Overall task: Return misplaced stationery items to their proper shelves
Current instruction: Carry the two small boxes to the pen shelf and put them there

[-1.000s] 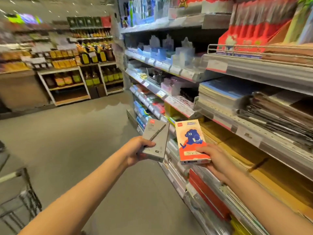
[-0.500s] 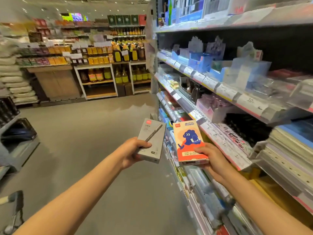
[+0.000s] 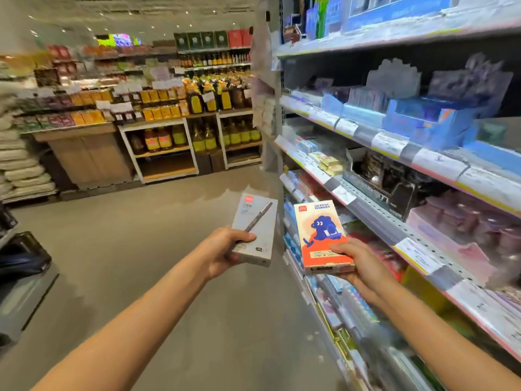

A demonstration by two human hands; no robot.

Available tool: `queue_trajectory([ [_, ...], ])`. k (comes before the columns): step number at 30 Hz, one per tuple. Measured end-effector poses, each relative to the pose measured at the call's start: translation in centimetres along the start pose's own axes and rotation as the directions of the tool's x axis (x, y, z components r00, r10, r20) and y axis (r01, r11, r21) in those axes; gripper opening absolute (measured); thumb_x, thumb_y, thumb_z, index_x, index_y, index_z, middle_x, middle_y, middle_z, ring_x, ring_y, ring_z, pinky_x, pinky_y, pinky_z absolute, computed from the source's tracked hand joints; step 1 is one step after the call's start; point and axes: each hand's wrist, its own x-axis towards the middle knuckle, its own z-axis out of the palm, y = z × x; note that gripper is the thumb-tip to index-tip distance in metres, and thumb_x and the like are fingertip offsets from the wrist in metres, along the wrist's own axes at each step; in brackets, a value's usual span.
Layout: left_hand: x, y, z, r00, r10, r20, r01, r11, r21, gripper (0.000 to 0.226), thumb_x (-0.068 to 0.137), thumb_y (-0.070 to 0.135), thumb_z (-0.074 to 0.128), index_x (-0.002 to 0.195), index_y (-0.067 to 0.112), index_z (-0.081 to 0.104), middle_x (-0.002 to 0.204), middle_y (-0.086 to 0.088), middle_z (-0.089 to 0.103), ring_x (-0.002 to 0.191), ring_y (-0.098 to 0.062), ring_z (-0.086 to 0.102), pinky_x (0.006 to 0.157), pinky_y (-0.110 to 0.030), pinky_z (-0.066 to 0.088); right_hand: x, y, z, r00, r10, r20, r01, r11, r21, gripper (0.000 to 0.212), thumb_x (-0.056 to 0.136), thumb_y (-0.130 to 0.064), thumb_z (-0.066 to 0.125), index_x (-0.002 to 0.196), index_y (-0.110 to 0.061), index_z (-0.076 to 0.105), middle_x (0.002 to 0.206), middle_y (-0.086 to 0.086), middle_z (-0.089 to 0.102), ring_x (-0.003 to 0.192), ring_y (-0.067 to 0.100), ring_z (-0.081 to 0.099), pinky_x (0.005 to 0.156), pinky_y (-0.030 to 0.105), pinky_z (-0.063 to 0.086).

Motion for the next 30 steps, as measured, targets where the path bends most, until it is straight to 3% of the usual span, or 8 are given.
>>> queue_trajectory([
  [4,6.3,4.4,-4.0,1.000,-0.010,0.003,0.010,1.000,0.030,0.022,0.083,-0.002,0.052,0.096,0.012,0.063,0.070,-0.001,0.074,0.057,-0.011,0.070,0.051,-0.020,0.055,6.9,-1.1,2.8,0.999,-0.003,-0.036,0.004,1.000,0.022,0.011,0.081,-0.007,0.055,0.091,-0.010,0.058,0.058,-0.001,0.073,0.052,0.012,0.068,0.055,0.029,0.056],
  [7,10.9,6.7,-5.6,0.999,-0.029,0.025,0.027,0.997,0.066,0.019,0.085,0.001,0.051,0.091,0.014,0.062,0.060,0.004,0.073,0.050,-0.006,0.067,0.047,-0.015,0.052,11.6,-2.0,4.2,0.998,0.002,-0.058,0.000,0.999,0.041,0.013,0.082,-0.008,0.056,0.094,-0.009,0.060,0.062,0.001,0.073,0.055,0.015,0.068,0.050,0.025,0.056],
  [12,19.7,9.5,-7.5,0.998,-0.044,0.052,0.040,0.997,0.072,0.019,0.085,0.000,0.049,0.085,0.015,0.061,0.058,0.005,0.073,0.049,-0.006,0.067,0.051,-0.017,0.052,20.1,-2.9,5.7,0.994,-0.012,-0.106,0.019,0.997,0.069,0.025,0.080,-0.010,0.058,0.105,-0.009,0.056,0.072,0.005,0.074,0.061,0.017,0.069,0.052,0.025,0.054],
  [14,23.7,10.8,-8.1,0.997,-0.057,0.054,0.053,0.995,0.090,0.018,0.085,0.001,0.049,0.084,0.015,0.060,0.057,0.006,0.072,0.049,-0.006,0.067,0.054,-0.018,0.052,24.1,-3.3,6.1,0.991,-0.023,-0.130,0.034,0.996,0.085,0.022,0.079,-0.009,0.060,0.100,-0.009,0.057,0.076,0.007,0.074,0.065,0.019,0.069,0.056,0.028,0.055],
  [18,32.1,14.3,-8.7,0.997,-0.060,0.057,0.055,0.996,0.075,0.018,0.085,0.002,0.048,0.083,0.015,0.059,0.054,0.003,0.072,0.046,-0.007,0.067,0.049,-0.017,0.052,31.9,-4.7,6.9,0.988,-0.052,-0.144,0.066,0.994,0.091,0.007,0.081,-0.005,0.055,0.085,-0.009,0.058,0.060,0.002,0.073,0.054,0.013,0.069,0.046,0.022,0.054],
  [20,36.2,16.2,-8.8,0.996,-0.063,0.065,0.058,0.996,0.072,0.017,0.085,0.002,0.048,0.084,0.016,0.059,0.056,0.003,0.072,0.048,-0.008,0.068,0.055,-0.019,0.053,35.5,-5.8,7.1,0.986,-0.053,-0.155,0.069,0.993,0.100,0.010,0.083,-0.003,0.053,0.079,-0.011,0.056,0.055,0.000,0.072,0.050,0.011,0.068,0.043,0.020,0.052],
  [25,45.7,20.4,-8.8,0.990,-0.075,0.120,0.058,0.989,0.140,0.017,0.085,0.003,0.049,0.087,0.016,0.060,0.060,0.003,0.074,0.051,-0.008,0.068,0.056,-0.020,0.053,43.3,-8.3,7.1,0.978,-0.055,-0.200,0.072,0.994,0.078,0.008,0.082,-0.007,0.056,0.089,-0.011,0.059,0.057,-0.001,0.073,0.051,0.011,0.068,0.047,0.021,0.049],
  [30,53.7,23.5,-8.0,0.977,-0.098,0.187,0.059,0.977,0.205,0.018,0.086,0.002,0.049,0.083,0.017,0.058,0.055,0.005,0.072,0.050,-0.007,0.067,0.057,-0.020,0.053,49.0,-9.7,6.5,0.961,-0.051,-0.272,0.079,0.993,0.093,0.030,0.080,-0.010,0.060,0.109,-0.005,0.059,0.063,0.000,0.075,0.055,0.014,0.069,0.059,0.028,0.052],
])
